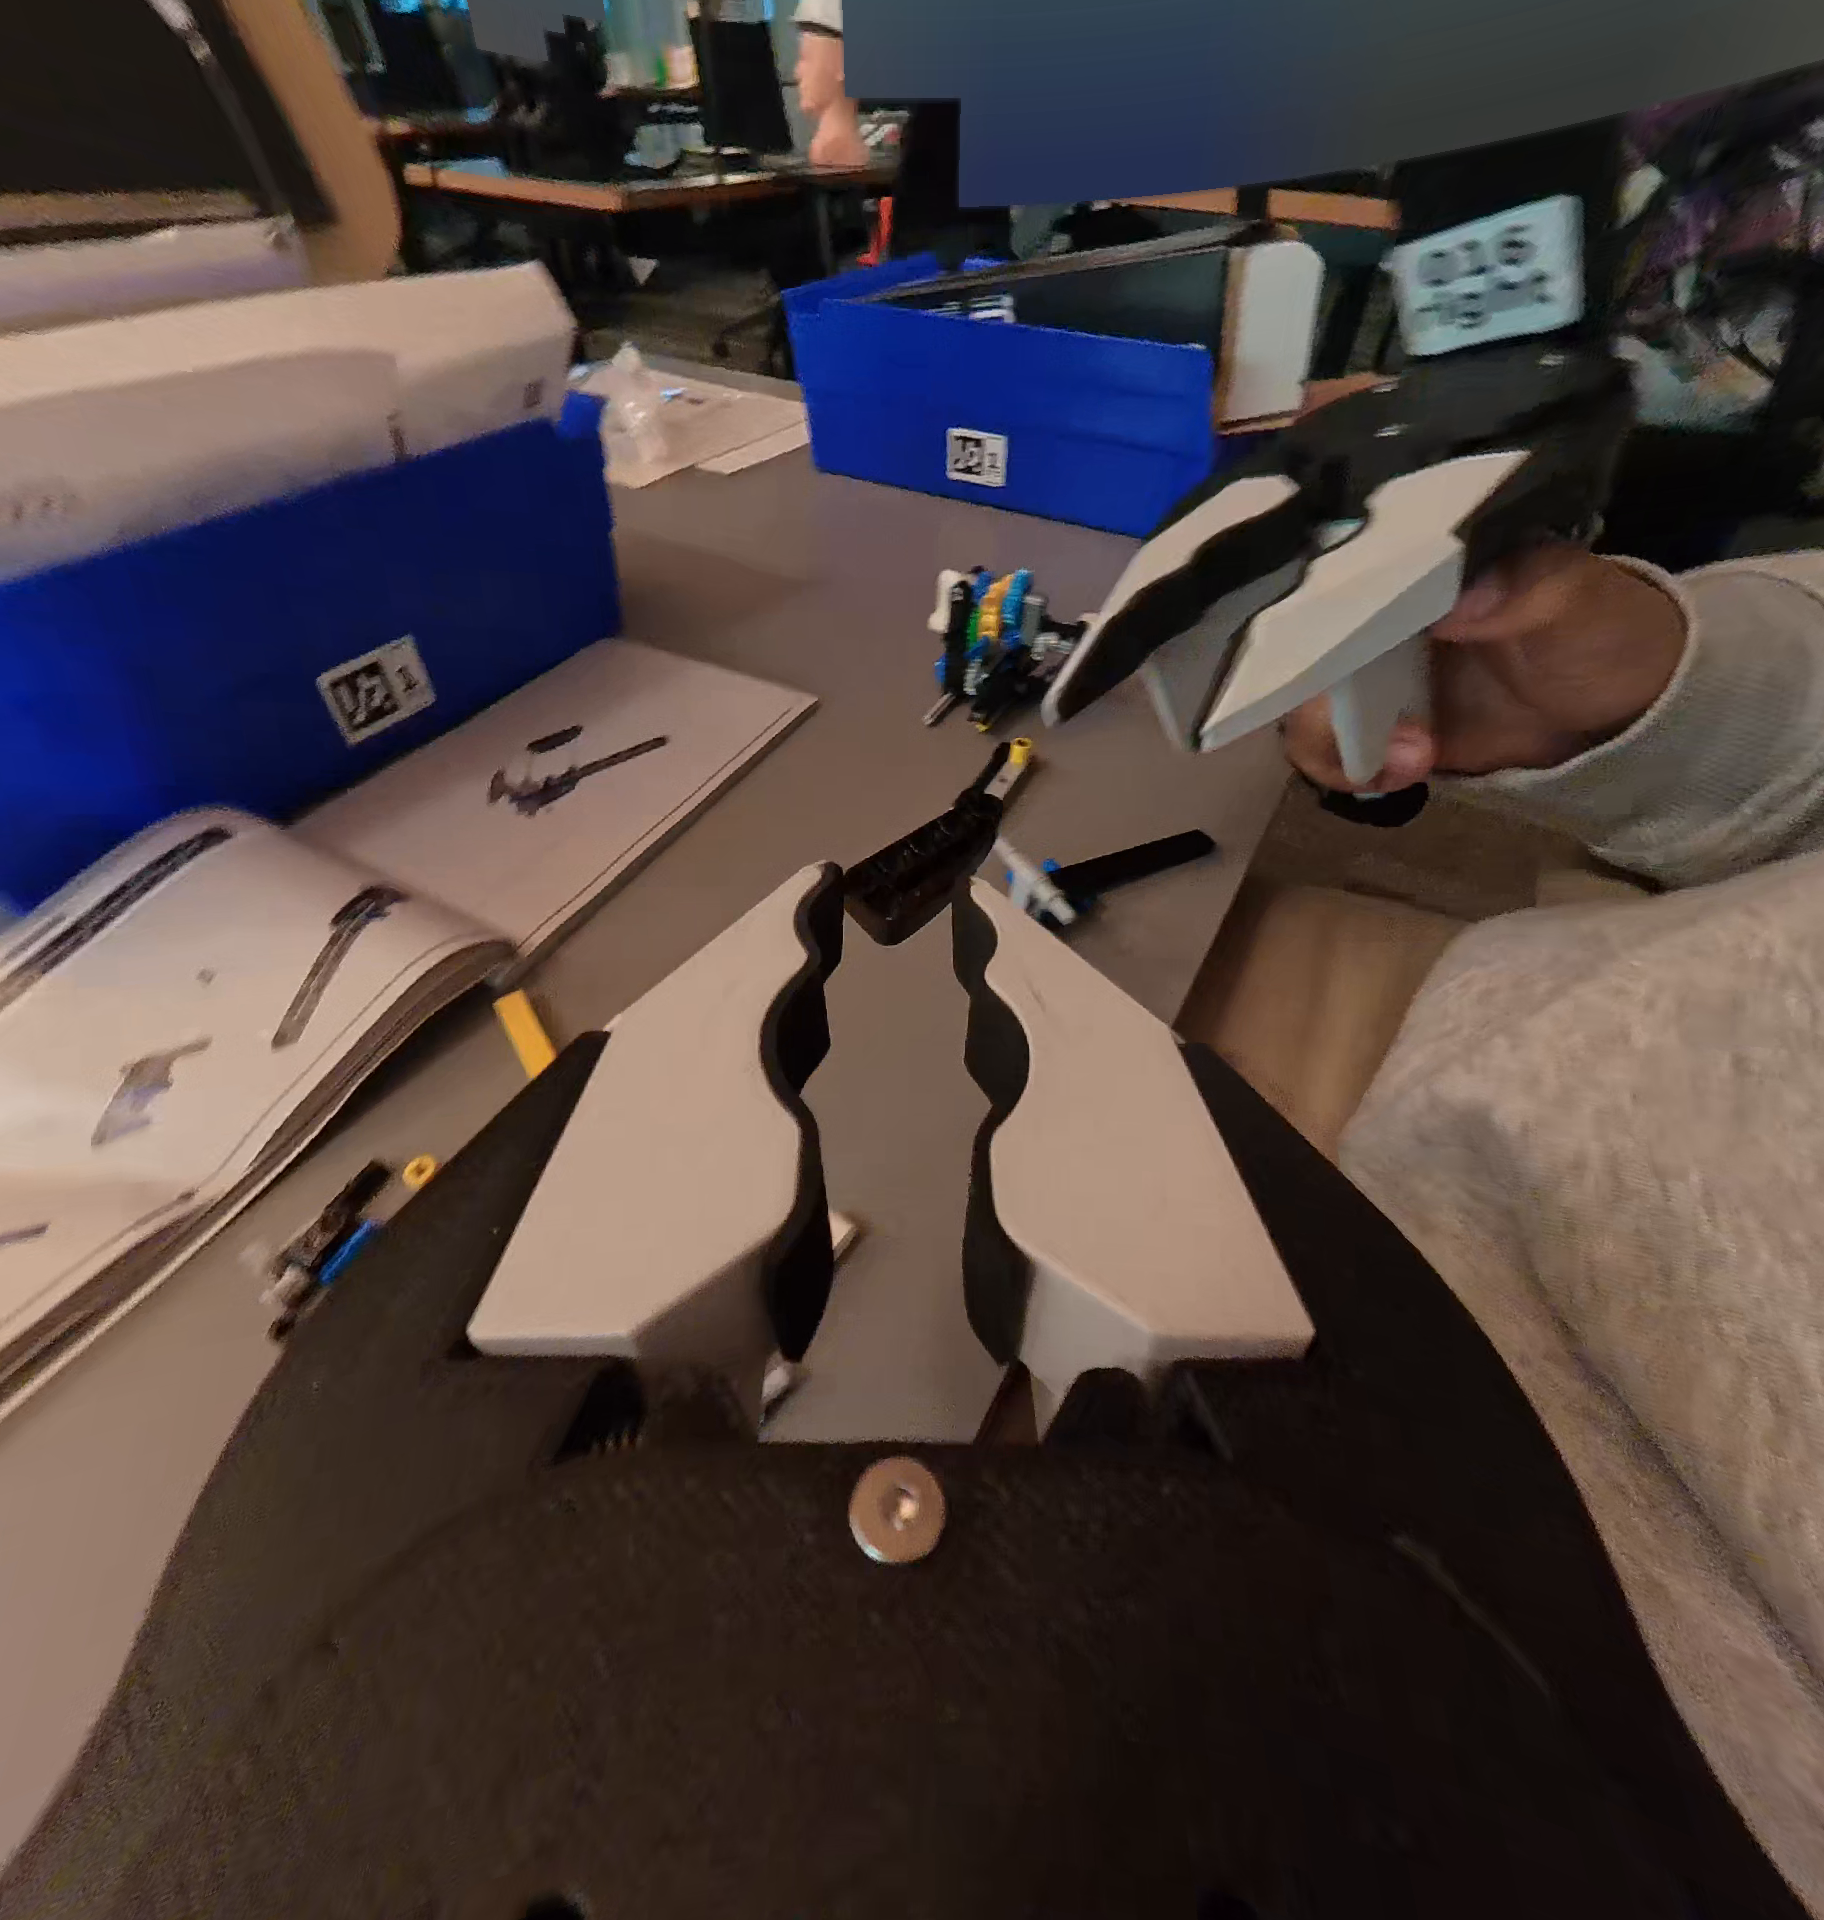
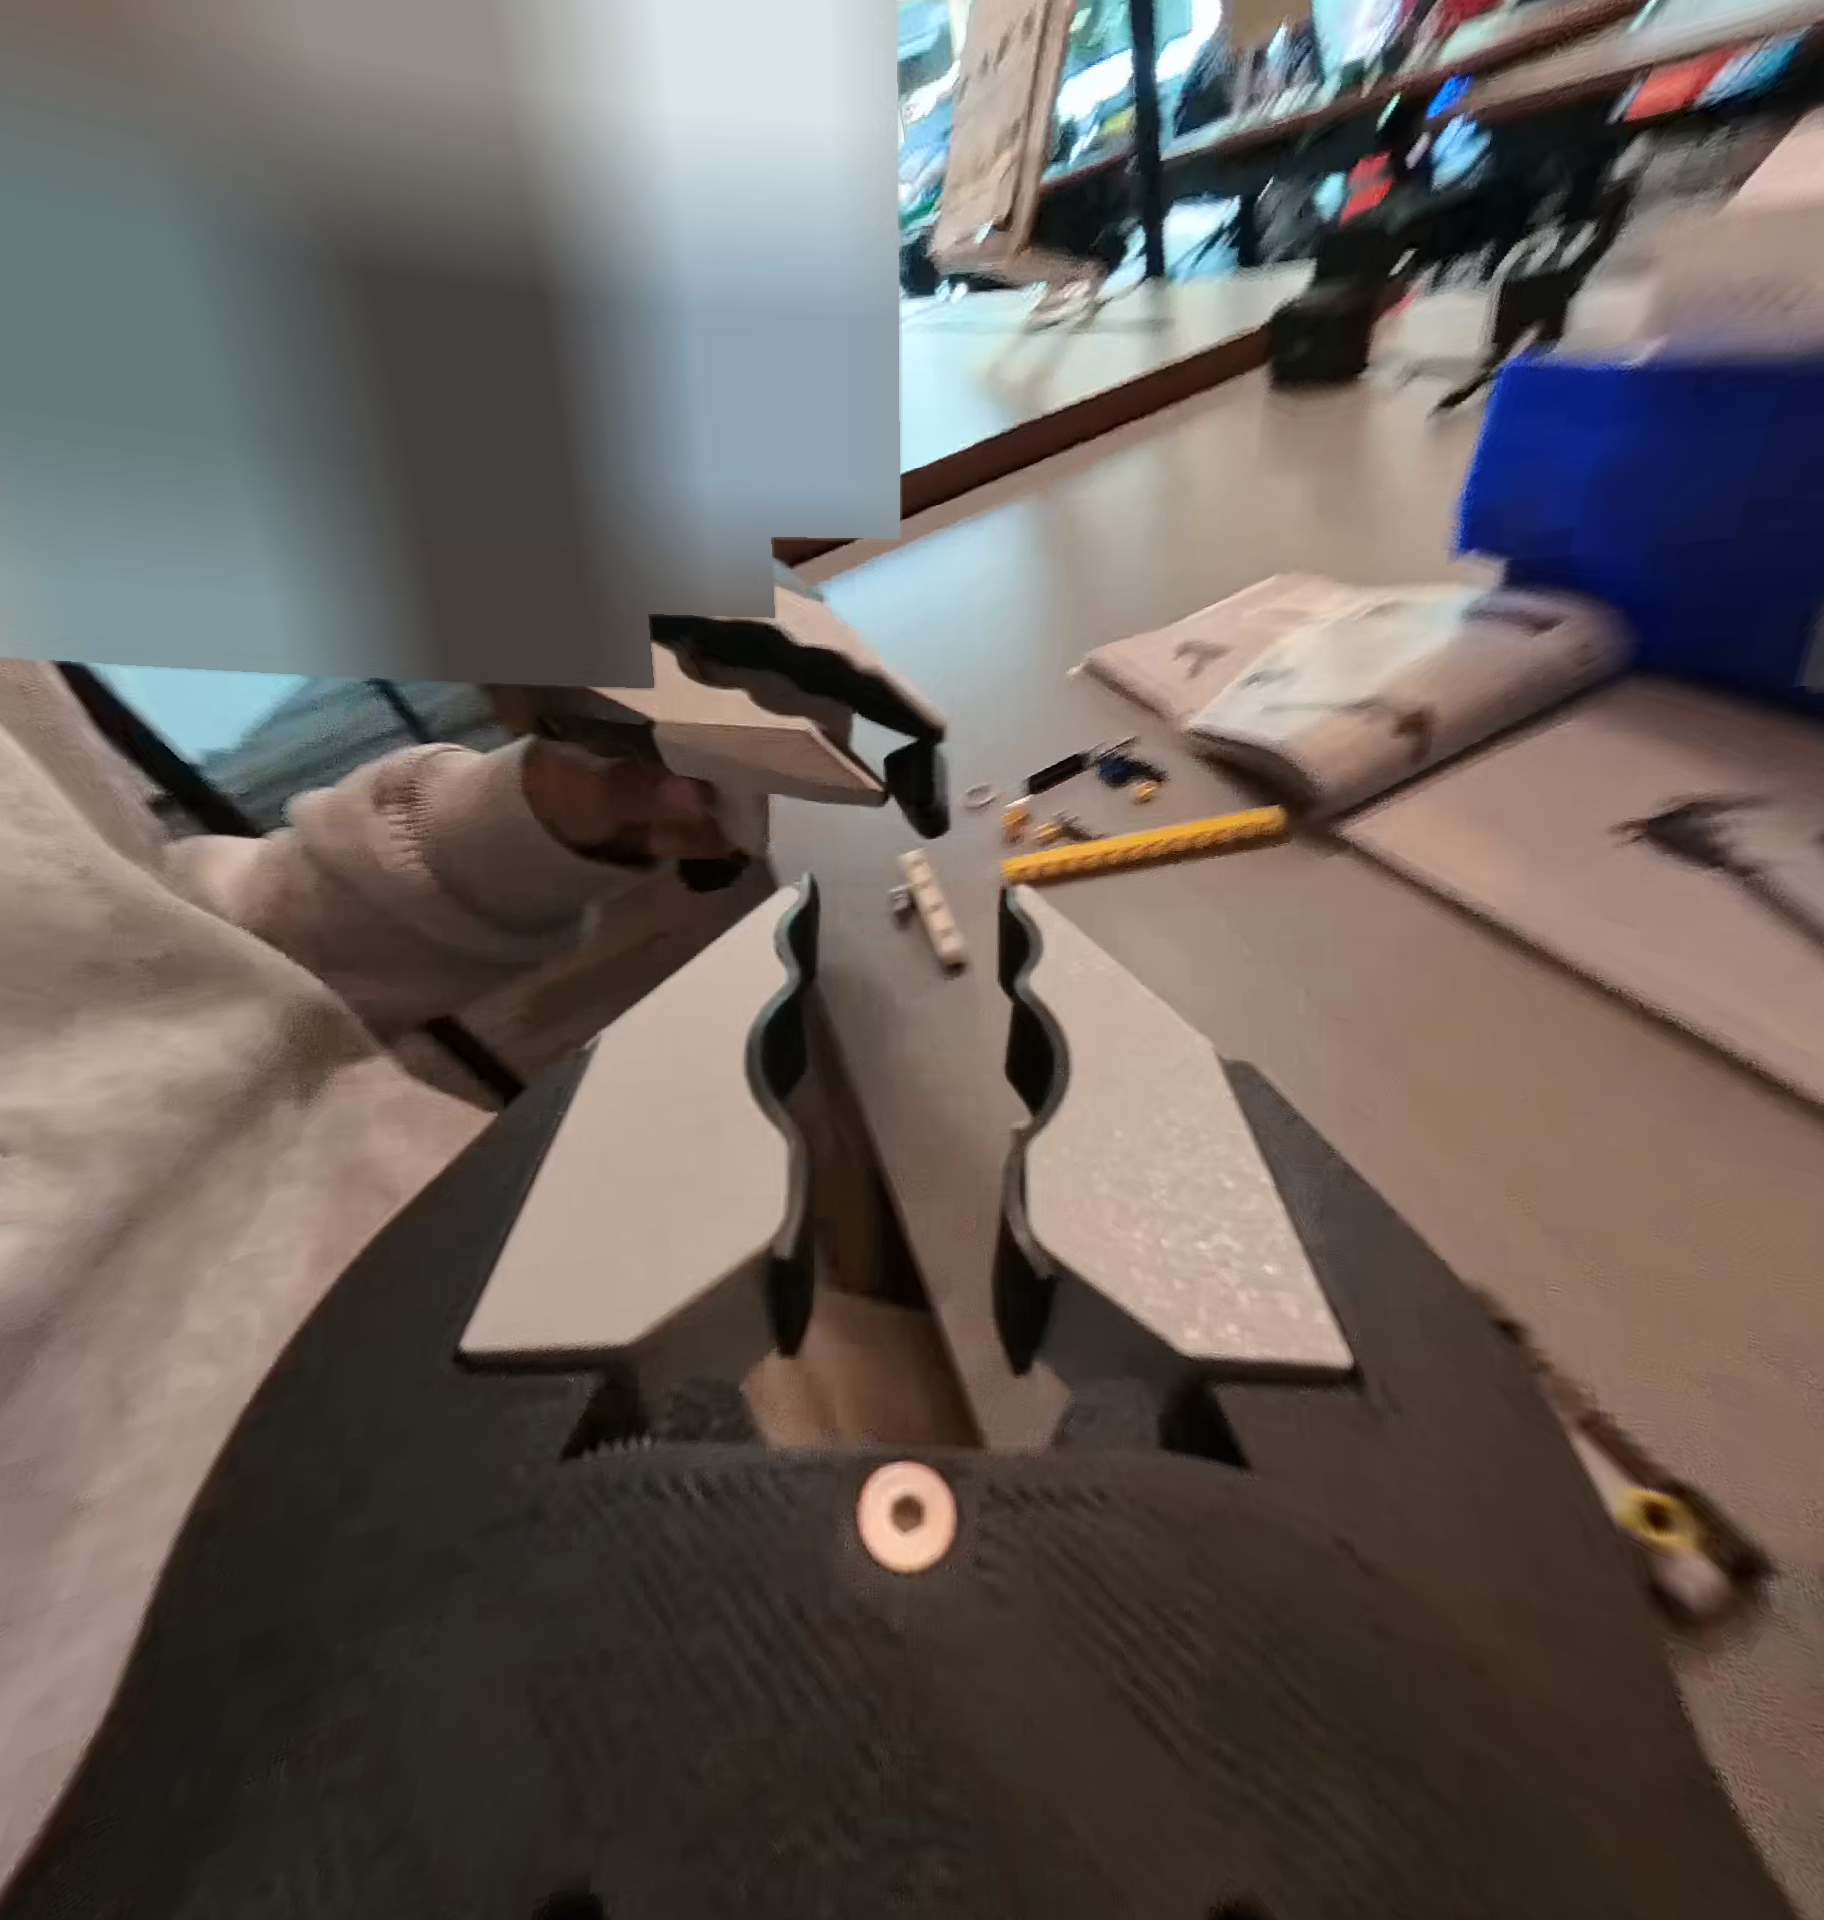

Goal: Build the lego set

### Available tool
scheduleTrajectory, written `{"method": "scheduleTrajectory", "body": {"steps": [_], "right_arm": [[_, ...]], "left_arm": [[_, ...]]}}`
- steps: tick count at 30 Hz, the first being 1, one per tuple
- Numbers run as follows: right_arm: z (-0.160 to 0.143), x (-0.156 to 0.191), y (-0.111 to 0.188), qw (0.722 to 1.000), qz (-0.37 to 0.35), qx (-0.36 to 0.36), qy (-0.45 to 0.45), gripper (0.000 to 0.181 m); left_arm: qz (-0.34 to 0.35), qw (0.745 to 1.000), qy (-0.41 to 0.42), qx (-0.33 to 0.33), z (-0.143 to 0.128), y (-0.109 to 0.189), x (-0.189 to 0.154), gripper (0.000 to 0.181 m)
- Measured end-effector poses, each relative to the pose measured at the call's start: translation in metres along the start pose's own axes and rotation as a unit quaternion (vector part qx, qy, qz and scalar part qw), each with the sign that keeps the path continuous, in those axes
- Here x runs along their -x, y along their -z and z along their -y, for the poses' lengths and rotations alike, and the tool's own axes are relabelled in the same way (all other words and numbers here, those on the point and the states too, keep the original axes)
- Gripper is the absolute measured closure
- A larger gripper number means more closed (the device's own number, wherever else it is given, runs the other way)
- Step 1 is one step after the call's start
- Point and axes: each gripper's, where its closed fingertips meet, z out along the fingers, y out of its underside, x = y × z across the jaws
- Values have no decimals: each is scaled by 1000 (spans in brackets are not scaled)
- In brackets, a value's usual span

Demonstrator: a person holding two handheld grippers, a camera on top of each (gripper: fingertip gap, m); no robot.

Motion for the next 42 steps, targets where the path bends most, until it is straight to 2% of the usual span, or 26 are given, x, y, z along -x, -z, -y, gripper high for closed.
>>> {"method": "scheduleTrajectory", "body": {"steps": [2, 5, 10, 16, 19, 22, 27, 31, 32, 34, 39, 42], "right_arm": [[-6, 6, -6, 999, 25, 11, -45, 142], [-9, 7, -6, 995, 45, 16, -87, 145], [-13, 6, -1, 982, 89, 24, -162, 146], [-25, 3, -7, 988, 65, 52, -131, 148], [-25, 3, -8, 992, 58, 55, -103, 146], [-15, 13, -8, 991, 87, 22, -98, 144], [21, 41, 0, 962, 199, -75, -170, 141], [32, 62, -2, 936, 263, -105, -210, 142], [32, 66, -3, 933, 271, -105, -213, 147], [34, 68, -3, 933, 269, -114, -211, 167], [29, 59, -3, 952, 228, -100, -179, 169], [22, 38, -4, 978, 145, -81, -128, 170]], "left_arm": [[-16, 1000, -20, 2, 2, -6, -15, 163], [-38, 999, -20, 11, 0, -15, -30, 164], [-45, 999, -24, 14, -1, -20, -37, 167], [-30, 999, -6, 35, -14, -21, -24, 167], [-65, 997, 34, -16, 5, -15, -30, 168], [-121, 984, 98, -86, 30, -4, -39, 168], [-224, 928, 204, -215, 73, 21, -52, 169], [-242, 921, 213, -218, 75, 17, -63, 169], [-243, 922, 212, -216, 75, 15, -65, 169], [-245, 920, 214, -216, 75, 15, -66, 169], [-241, 919, 233, -209, 70, 12, -61, 169], [-229, 915, 265, -203, 64, 10, -48, 154]]}}
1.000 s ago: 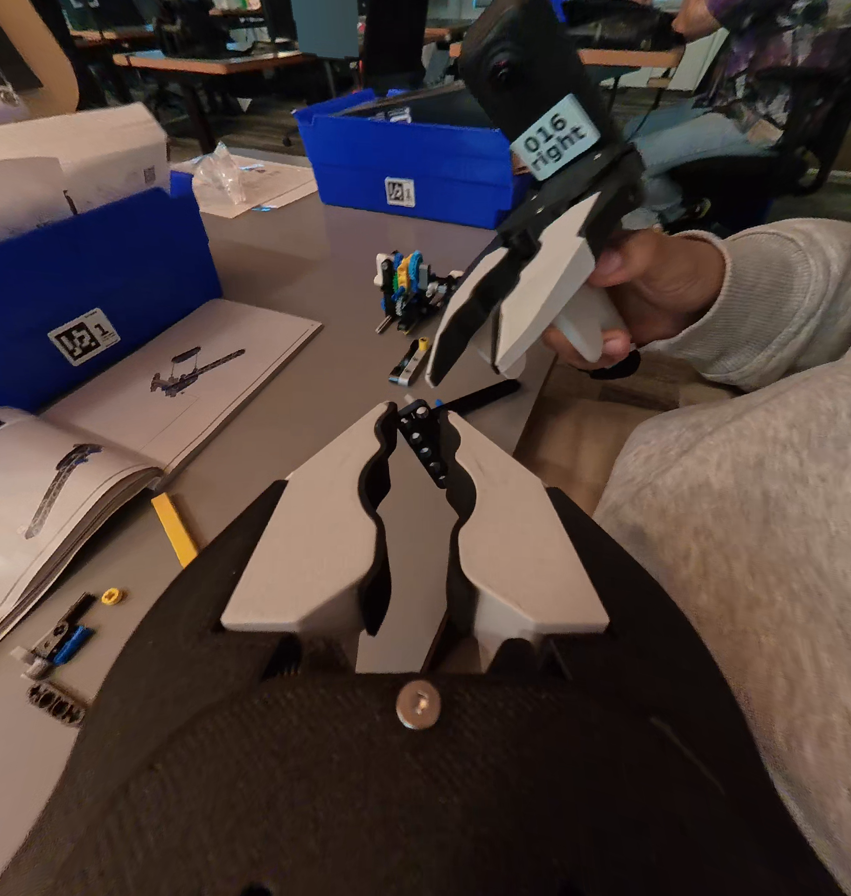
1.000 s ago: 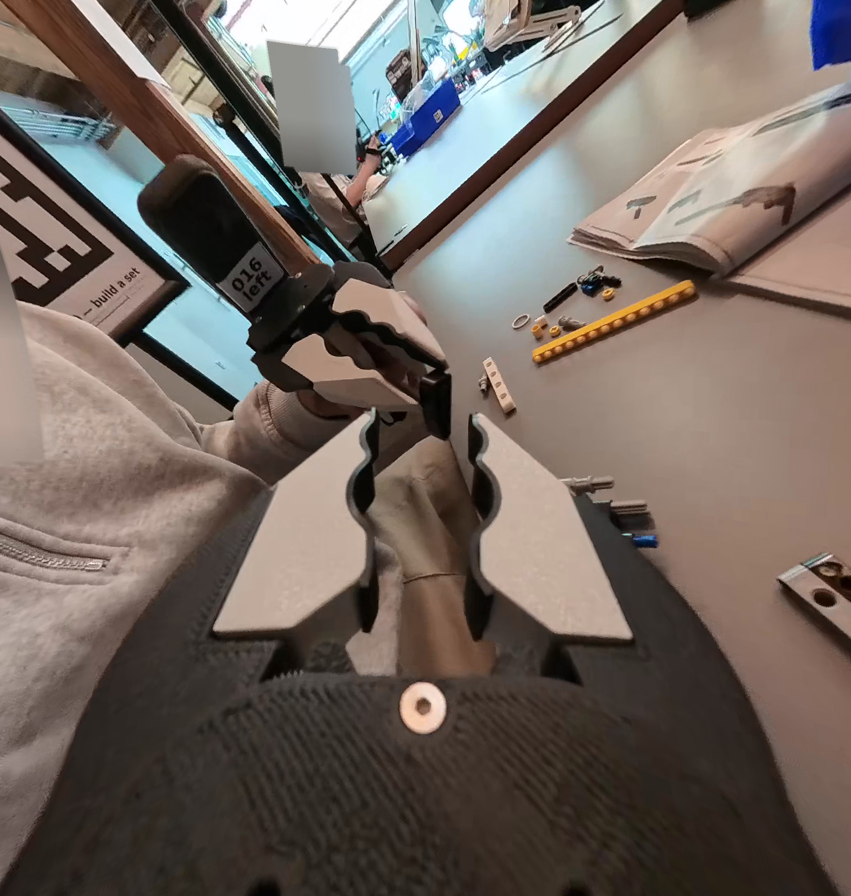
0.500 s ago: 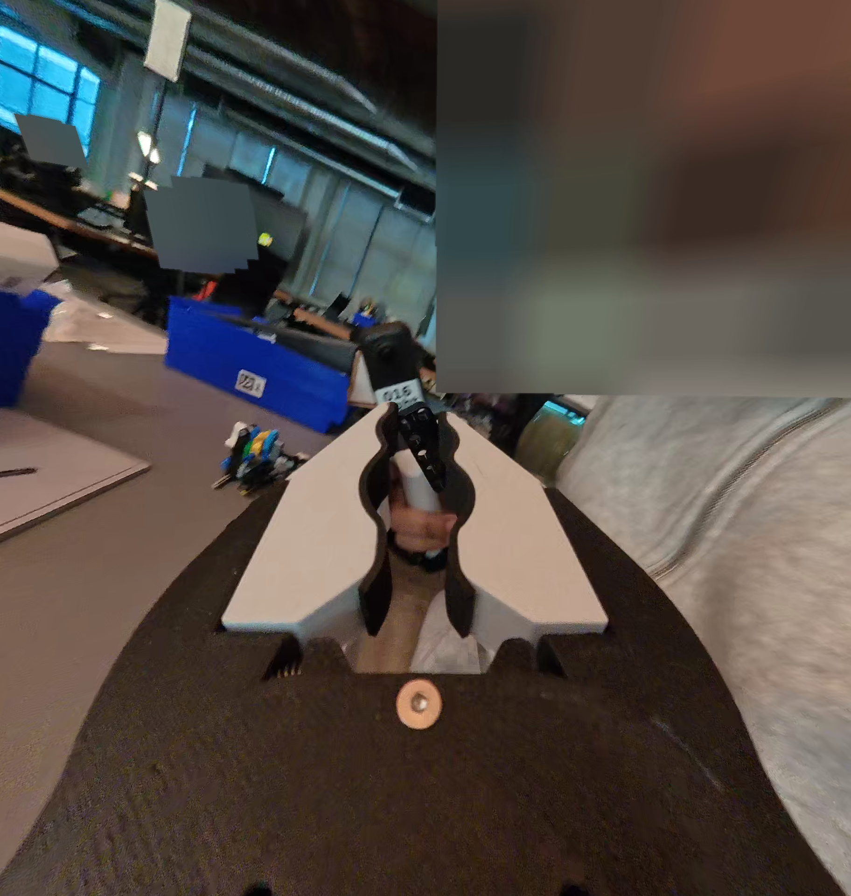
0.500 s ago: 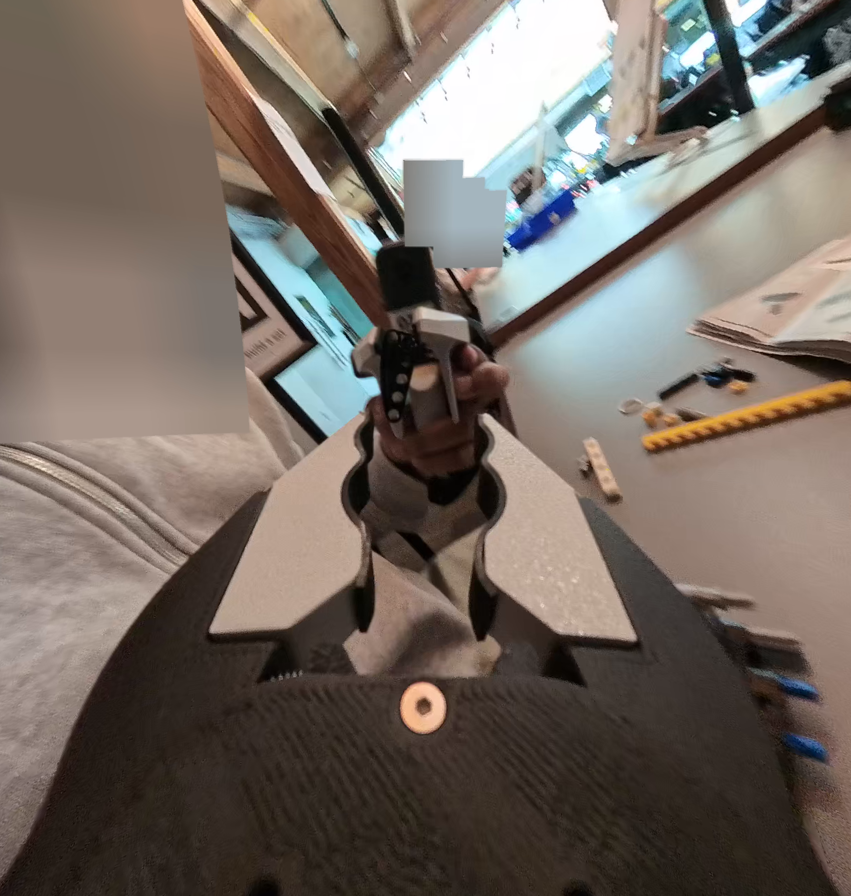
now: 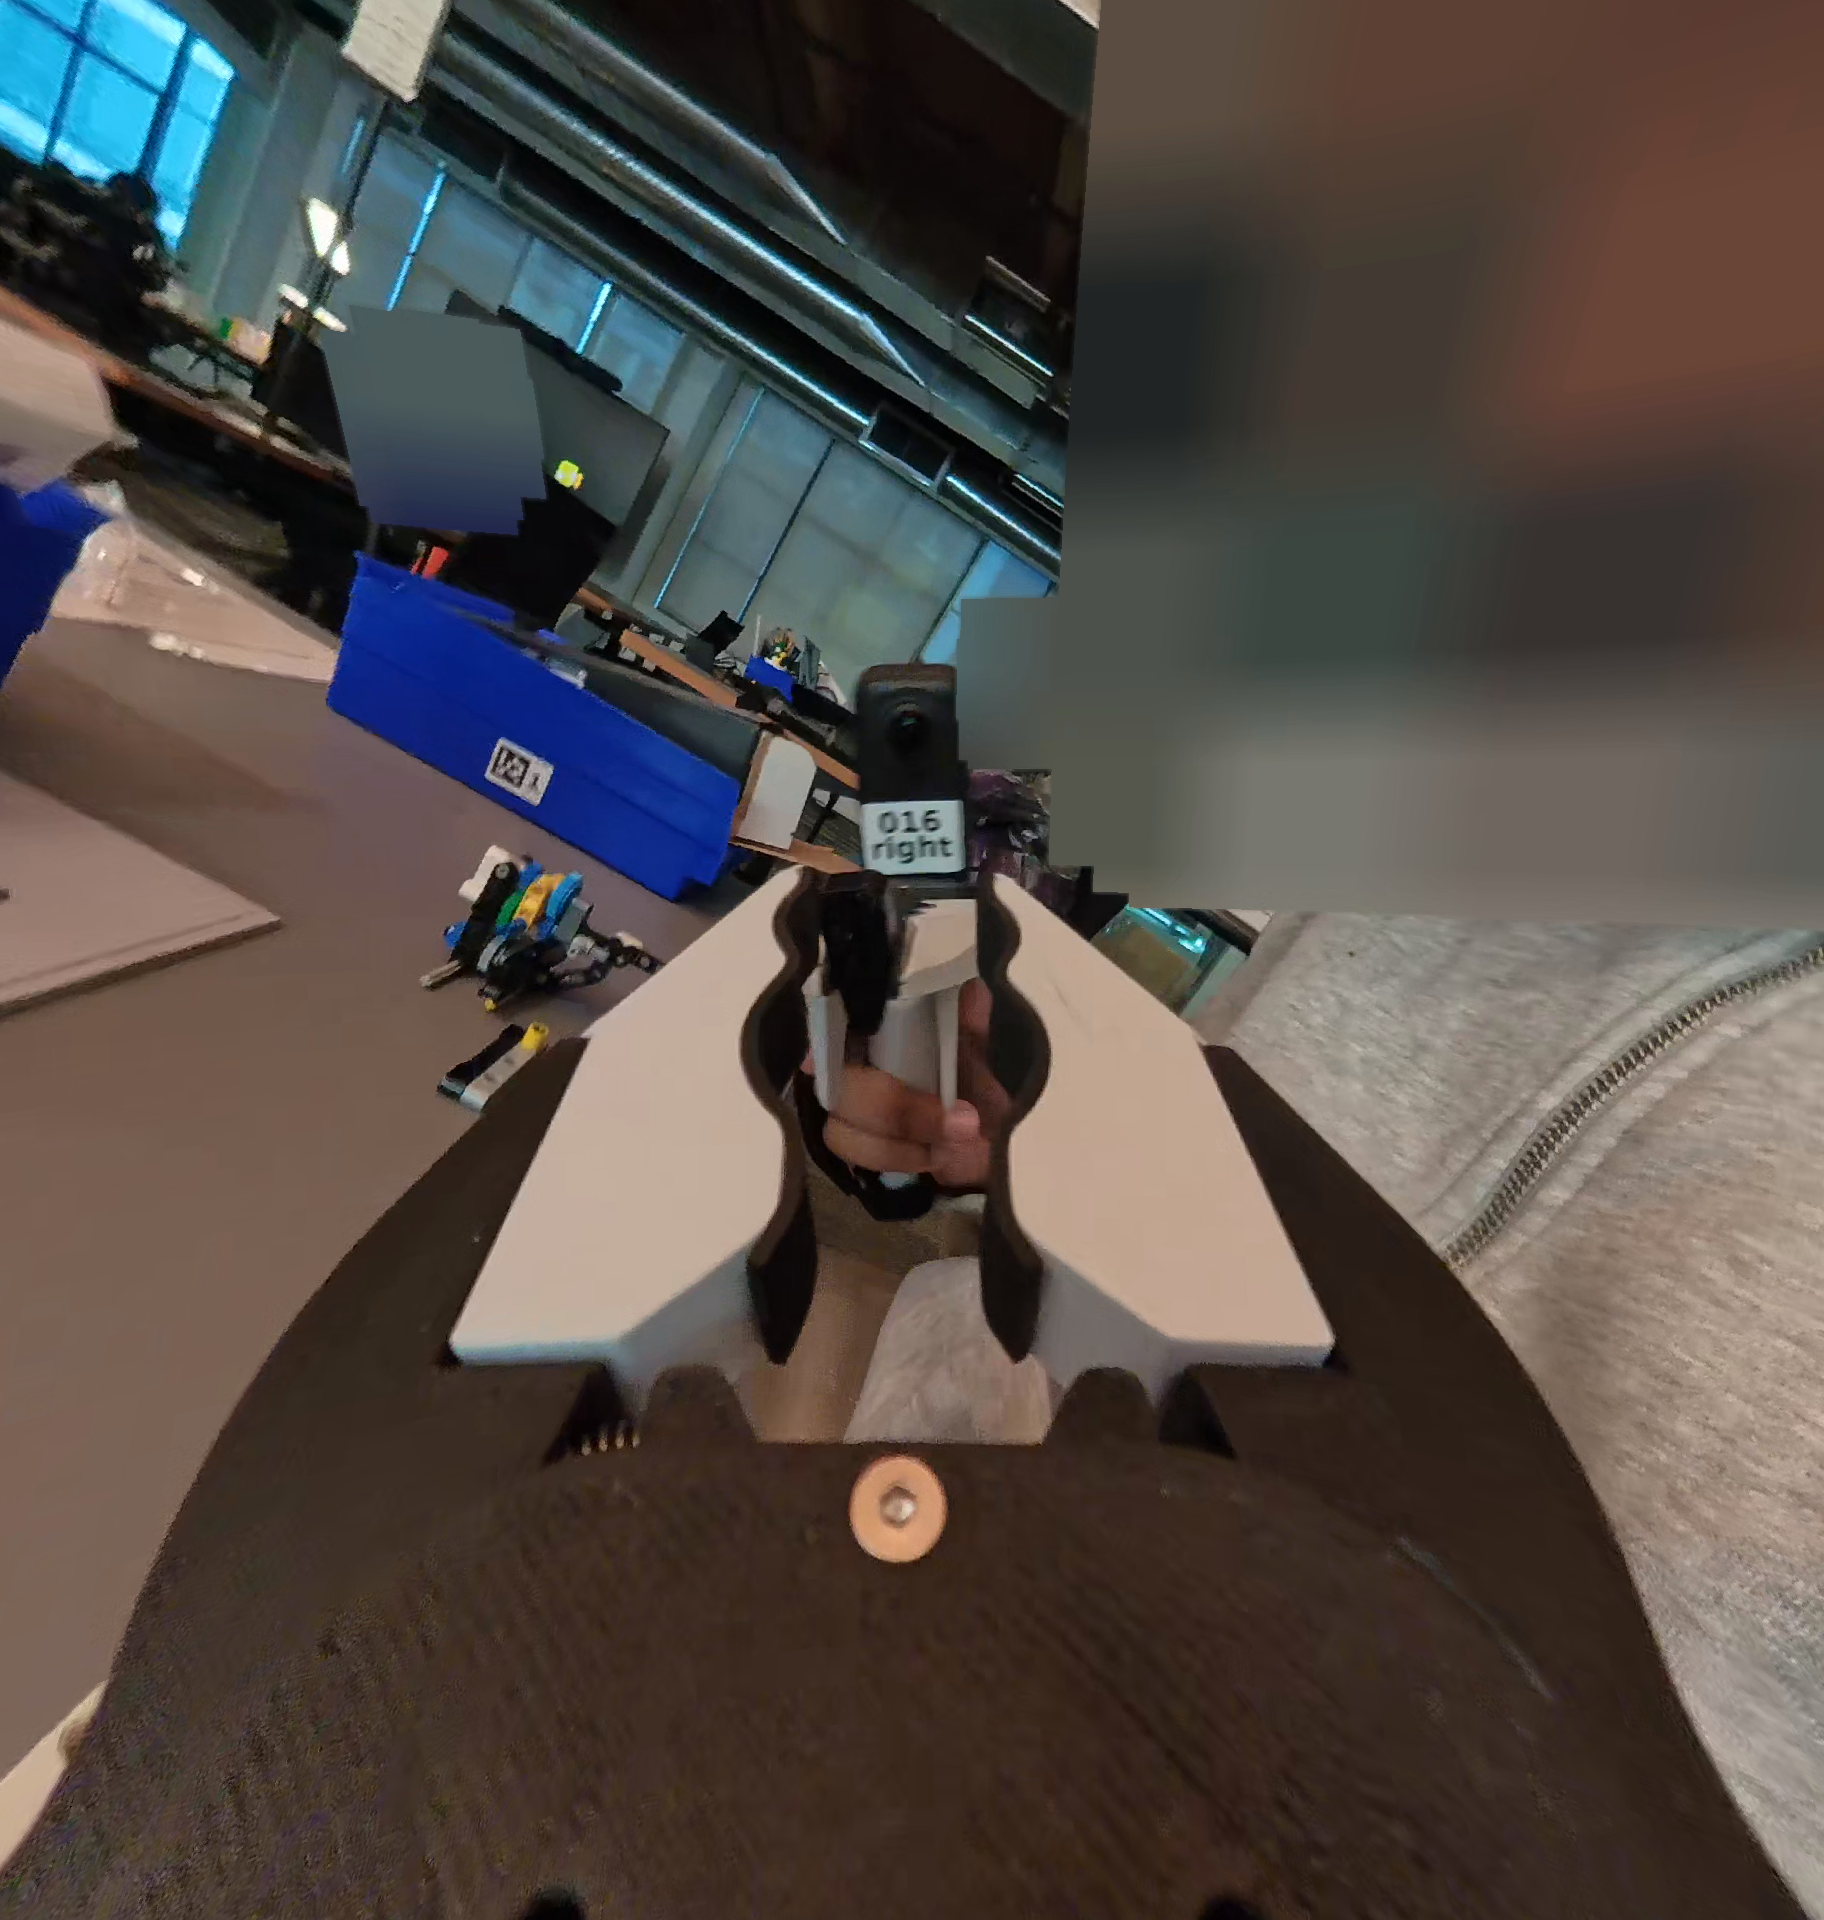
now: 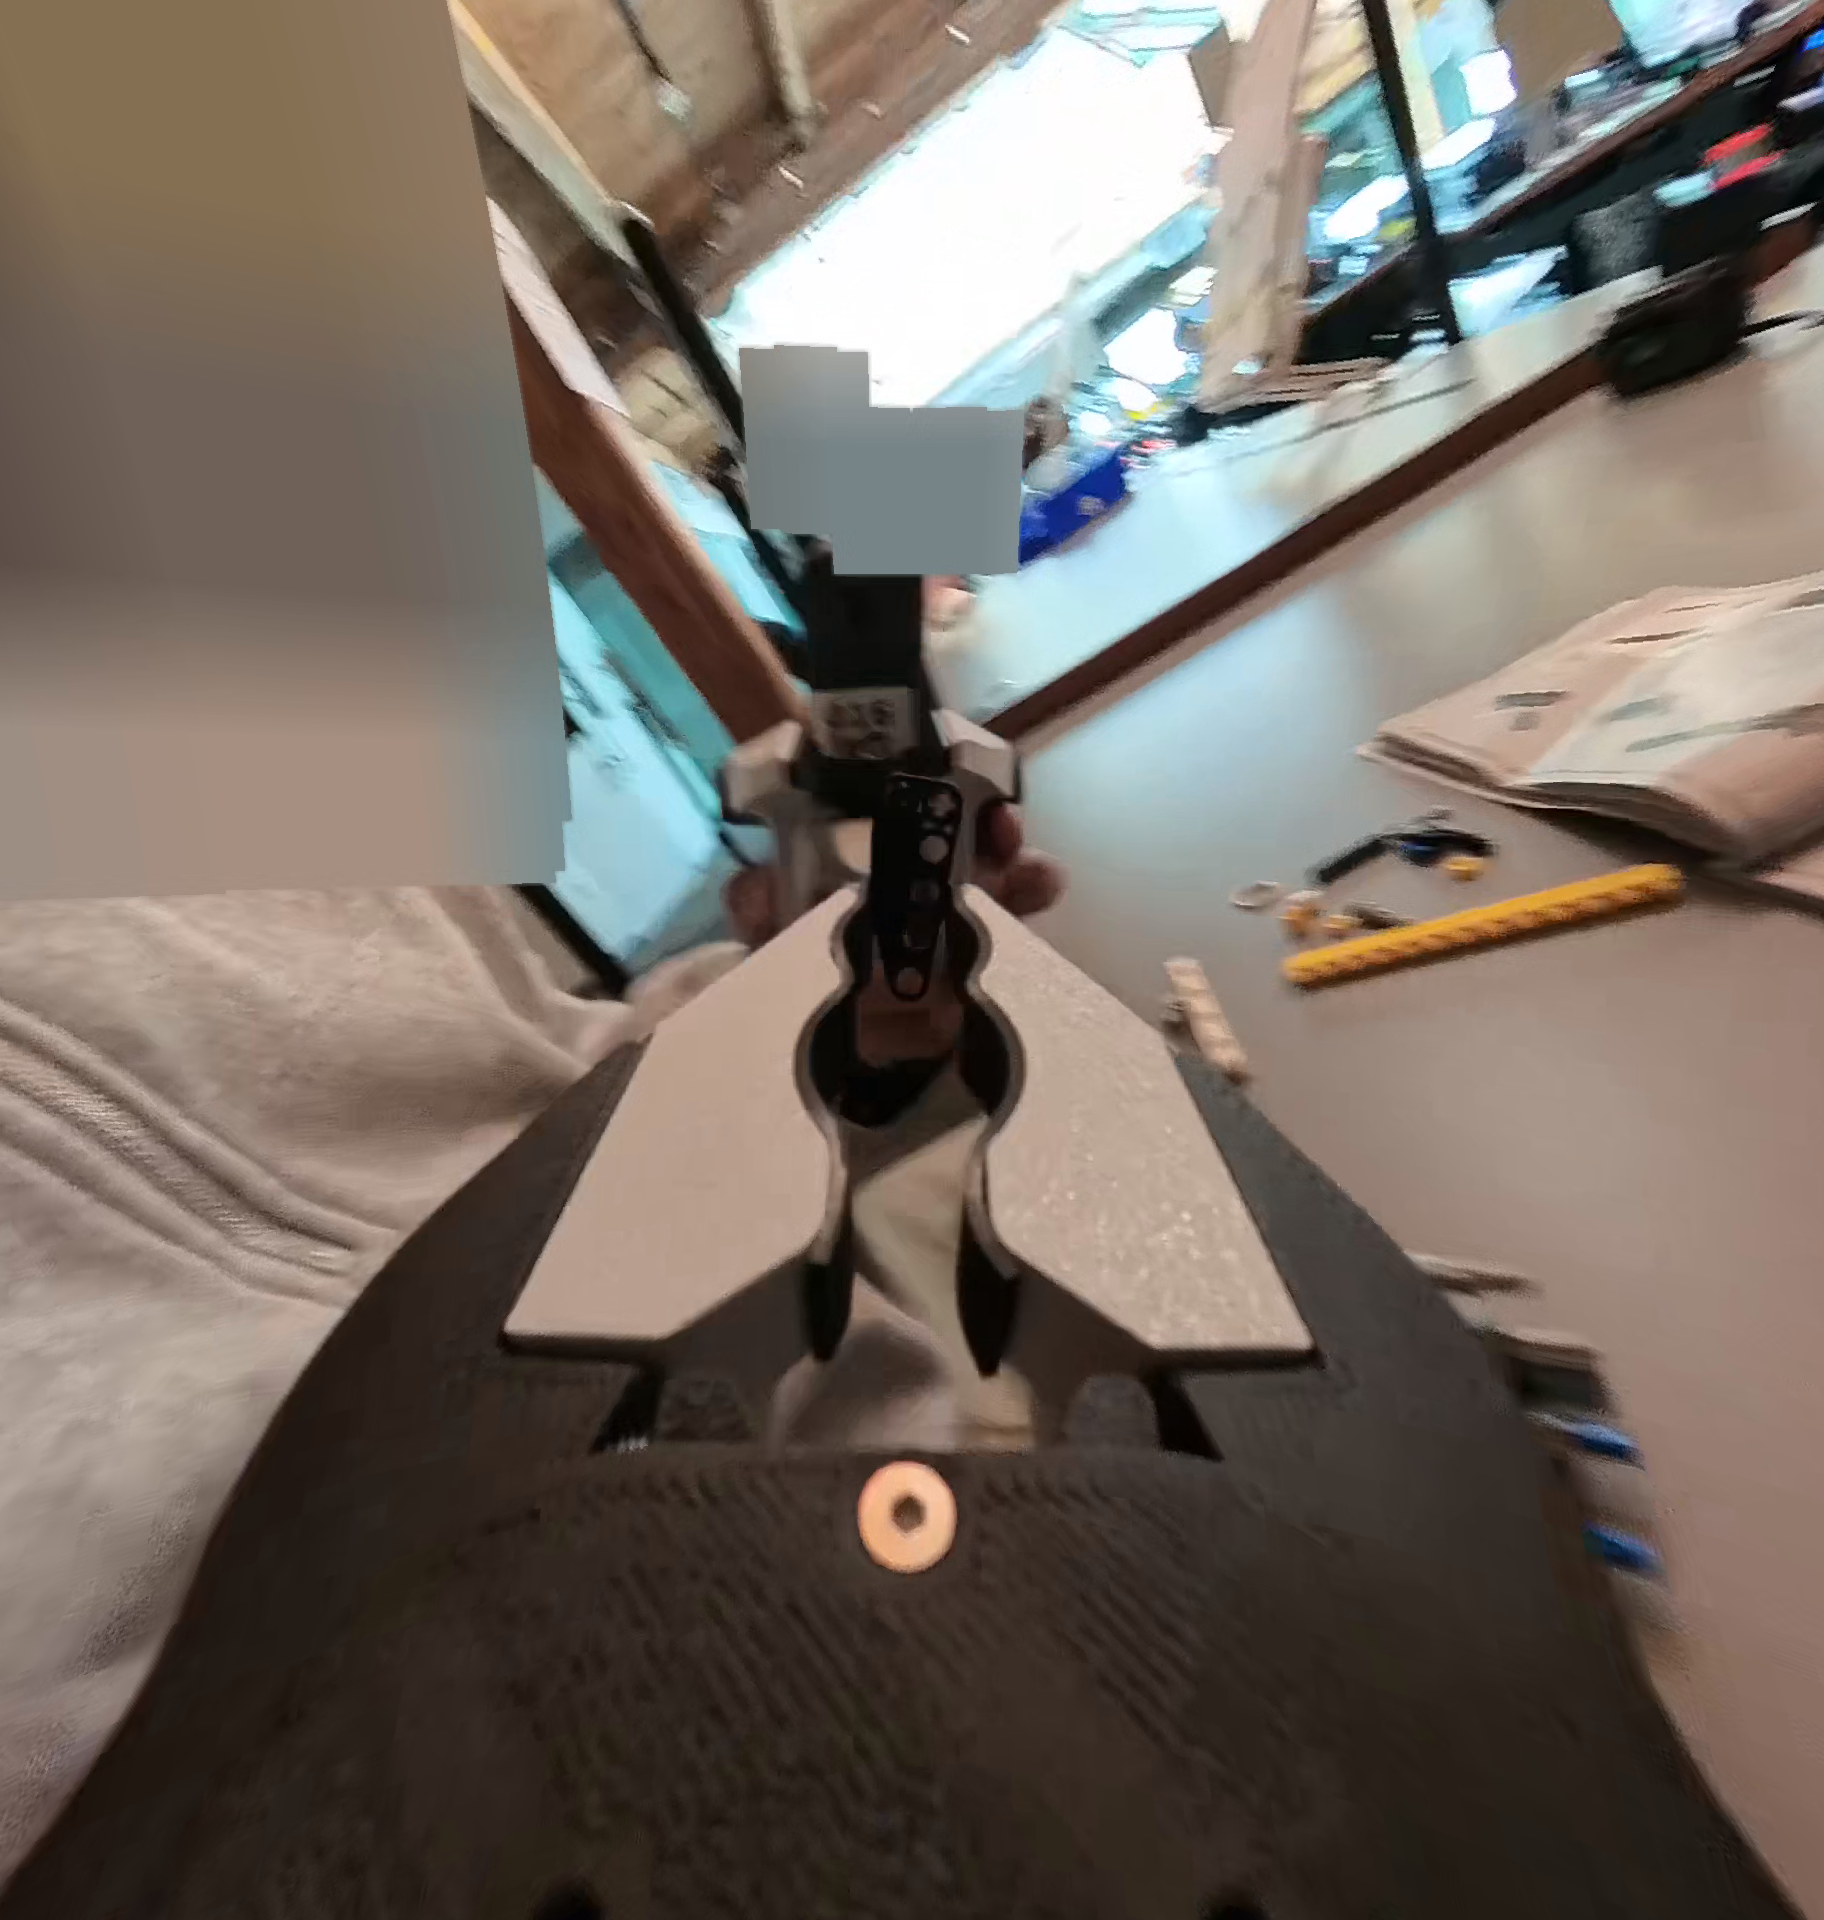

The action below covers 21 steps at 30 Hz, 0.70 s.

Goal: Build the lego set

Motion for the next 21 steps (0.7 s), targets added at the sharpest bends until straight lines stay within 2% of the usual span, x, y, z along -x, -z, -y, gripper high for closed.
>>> {"method": "scheduleTrajectory", "body": {"steps": [3, 6, 9, 11, 15, 17, 21], "right_arm": [[-8, -29, 10, 982, -123, 64, 125, 169], [-15, -45, 15, 933, -217, 133, 254, 169], [-25, -52, 13, 892, -258, 178, 326, 169], [-32, -50, 8, 888, -252, 188, 335, 169], [-31, -46, 5, 899, -238, 174, 323, 169], [-30, -47, 6, 903, -237, 169, 316, 169], [-31, -45, 6, 909, -225, 163, 310, 169]], "left_arm": [[35, 997, 71, 21, -10, 2, 24, 149], [42, 991, 122, 39, -22, 1, 34, 155], [41, 992, 114, 46, -24, 2, 33, 158], [61, 991, 96, 65, -29, 3, 38, 158], [91, 988, 72, 99, -40, 3, 46, 165], [89, 988, 66, 107, -42, 3, 45, 174], [81, 989, 60, 112, -43, 3, 43, 174]]}}
